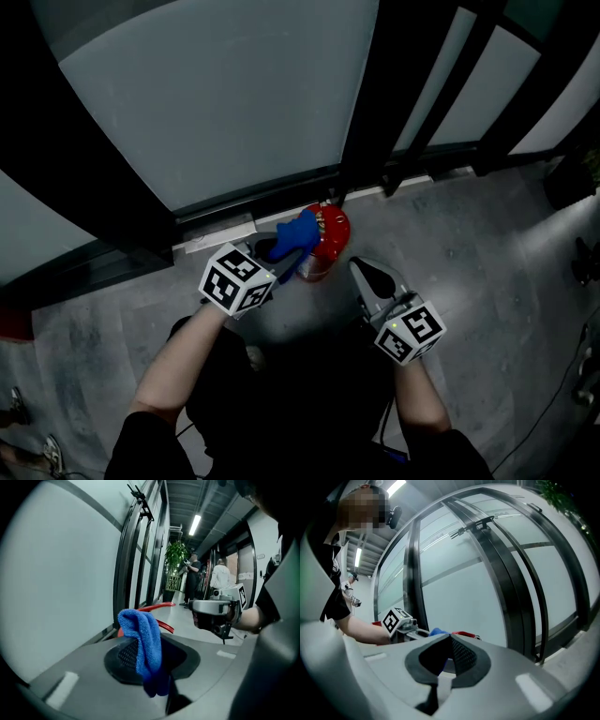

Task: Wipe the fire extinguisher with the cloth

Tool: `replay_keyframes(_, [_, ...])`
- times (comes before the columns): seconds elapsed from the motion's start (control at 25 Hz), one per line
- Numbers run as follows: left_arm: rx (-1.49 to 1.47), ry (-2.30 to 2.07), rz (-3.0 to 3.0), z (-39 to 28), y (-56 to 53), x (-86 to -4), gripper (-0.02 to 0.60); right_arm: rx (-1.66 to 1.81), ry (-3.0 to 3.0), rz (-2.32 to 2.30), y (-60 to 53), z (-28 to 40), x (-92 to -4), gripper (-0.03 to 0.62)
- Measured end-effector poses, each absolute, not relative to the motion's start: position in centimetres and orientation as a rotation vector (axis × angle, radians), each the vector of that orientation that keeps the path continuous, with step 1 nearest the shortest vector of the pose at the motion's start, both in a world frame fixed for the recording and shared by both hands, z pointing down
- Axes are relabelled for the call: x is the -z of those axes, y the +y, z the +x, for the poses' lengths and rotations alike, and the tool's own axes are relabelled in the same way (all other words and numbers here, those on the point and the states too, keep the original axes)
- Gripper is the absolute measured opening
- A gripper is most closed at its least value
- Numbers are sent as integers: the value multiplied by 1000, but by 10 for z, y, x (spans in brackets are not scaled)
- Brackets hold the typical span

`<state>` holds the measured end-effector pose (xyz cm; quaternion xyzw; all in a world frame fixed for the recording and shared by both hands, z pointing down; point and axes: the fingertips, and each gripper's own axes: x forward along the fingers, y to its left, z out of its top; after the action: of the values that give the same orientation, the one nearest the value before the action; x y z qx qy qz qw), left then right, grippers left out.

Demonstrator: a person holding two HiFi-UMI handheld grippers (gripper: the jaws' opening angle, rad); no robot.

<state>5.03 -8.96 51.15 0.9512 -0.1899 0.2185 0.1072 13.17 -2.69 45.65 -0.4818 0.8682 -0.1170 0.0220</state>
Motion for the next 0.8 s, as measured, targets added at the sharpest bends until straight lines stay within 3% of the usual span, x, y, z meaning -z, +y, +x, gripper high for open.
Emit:
replay_keyframes(0.32, [-793,-592,2967,46,-162,-489,83,353,2702,-1563,-32,144,-451,3])
replay_keyframes(0.52, [-790,-433,3024,62,-185,-518,83,318,2673,-1696,-40,145,-467,3])
replay_keyframes(0.8, [-1032,-237,3127,72,-201,-573,83,358,2584,-1887,-44,161,-480,3])
